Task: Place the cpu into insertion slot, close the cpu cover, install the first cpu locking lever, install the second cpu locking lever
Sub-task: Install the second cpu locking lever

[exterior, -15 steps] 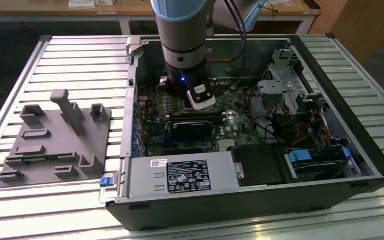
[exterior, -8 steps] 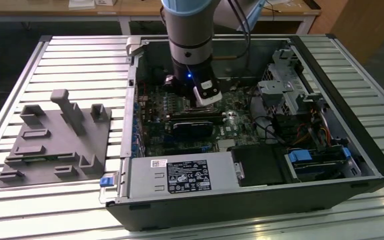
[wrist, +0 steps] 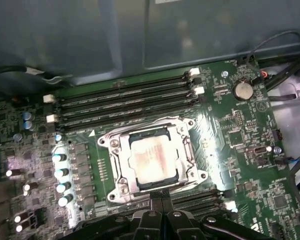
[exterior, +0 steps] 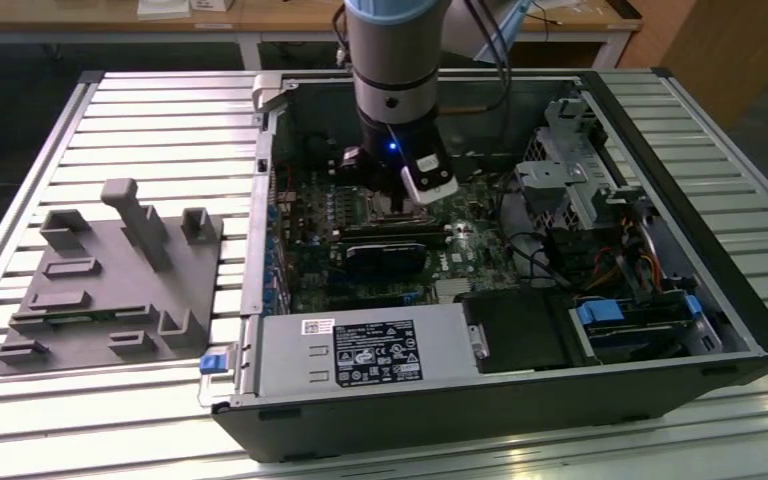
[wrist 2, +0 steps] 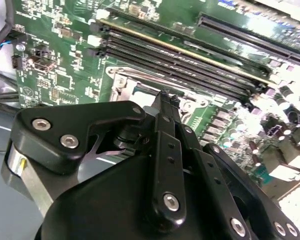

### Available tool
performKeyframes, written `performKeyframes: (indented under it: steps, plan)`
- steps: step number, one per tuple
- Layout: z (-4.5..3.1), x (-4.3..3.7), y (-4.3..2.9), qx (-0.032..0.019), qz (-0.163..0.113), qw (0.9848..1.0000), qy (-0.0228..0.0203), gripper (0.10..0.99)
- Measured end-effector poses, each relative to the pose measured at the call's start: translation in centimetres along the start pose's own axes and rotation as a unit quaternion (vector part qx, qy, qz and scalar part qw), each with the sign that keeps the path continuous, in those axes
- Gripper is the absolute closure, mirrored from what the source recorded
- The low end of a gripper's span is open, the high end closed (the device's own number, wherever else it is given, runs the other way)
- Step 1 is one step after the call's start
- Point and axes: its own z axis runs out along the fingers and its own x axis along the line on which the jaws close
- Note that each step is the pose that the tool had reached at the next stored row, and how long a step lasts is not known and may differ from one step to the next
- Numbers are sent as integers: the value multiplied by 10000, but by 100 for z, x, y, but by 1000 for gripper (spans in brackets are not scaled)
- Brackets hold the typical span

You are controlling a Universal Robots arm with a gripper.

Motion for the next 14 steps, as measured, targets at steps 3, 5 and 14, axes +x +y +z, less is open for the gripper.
performKeyframes:
  steps: [3,5,14]
  plan:
    - [14,-10,58,37,-4,10000,-8,980]
    - [25,-10,102,62,-6,10000,-12,980]
    - [66,-22,261,137,-13,9999,-21,980]
